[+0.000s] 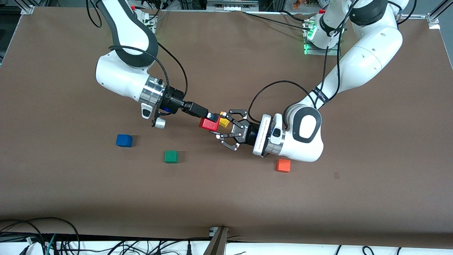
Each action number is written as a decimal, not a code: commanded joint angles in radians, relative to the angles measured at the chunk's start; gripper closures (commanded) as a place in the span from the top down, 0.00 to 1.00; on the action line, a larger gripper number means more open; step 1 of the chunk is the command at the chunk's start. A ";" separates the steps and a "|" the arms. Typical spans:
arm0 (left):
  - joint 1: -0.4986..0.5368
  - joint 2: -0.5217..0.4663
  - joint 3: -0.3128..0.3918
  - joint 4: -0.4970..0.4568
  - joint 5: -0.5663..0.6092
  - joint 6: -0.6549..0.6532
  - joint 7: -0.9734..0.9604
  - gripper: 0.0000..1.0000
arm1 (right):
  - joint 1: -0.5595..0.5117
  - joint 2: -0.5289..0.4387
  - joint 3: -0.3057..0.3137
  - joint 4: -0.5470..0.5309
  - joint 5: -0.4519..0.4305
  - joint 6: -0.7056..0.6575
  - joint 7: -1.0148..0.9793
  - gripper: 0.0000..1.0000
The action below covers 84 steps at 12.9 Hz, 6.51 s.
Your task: Pass red block to right arm, stack on blue
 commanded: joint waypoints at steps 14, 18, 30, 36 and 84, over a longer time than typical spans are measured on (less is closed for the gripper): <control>0.575 -0.145 0.027 -0.006 0.518 -0.405 0.000 1.00 | -0.030 0.018 -0.041 -0.043 -0.596 -0.161 -0.015 0.12; 0.641 -0.185 0.055 0.134 0.829 -0.465 -0.006 1.00 | -0.033 0.010 -0.213 0.005 -0.884 -0.471 -0.017 0.12; 0.617 -0.588 0.108 0.126 1.247 -0.552 -0.216 1.00 | -0.035 0.123 -0.397 -0.024 -1.406 -0.409 0.182 0.10; 0.300 -0.878 0.343 0.000 1.238 -0.568 -0.557 1.00 | -0.055 0.153 -0.399 -0.072 -1.407 -0.303 0.164 0.12; -0.136 -1.136 0.848 -0.364 1.078 -0.545 -1.499 1.00 | -0.457 -0.352 -0.138 0.157 -1.476 -0.987 0.151 1.00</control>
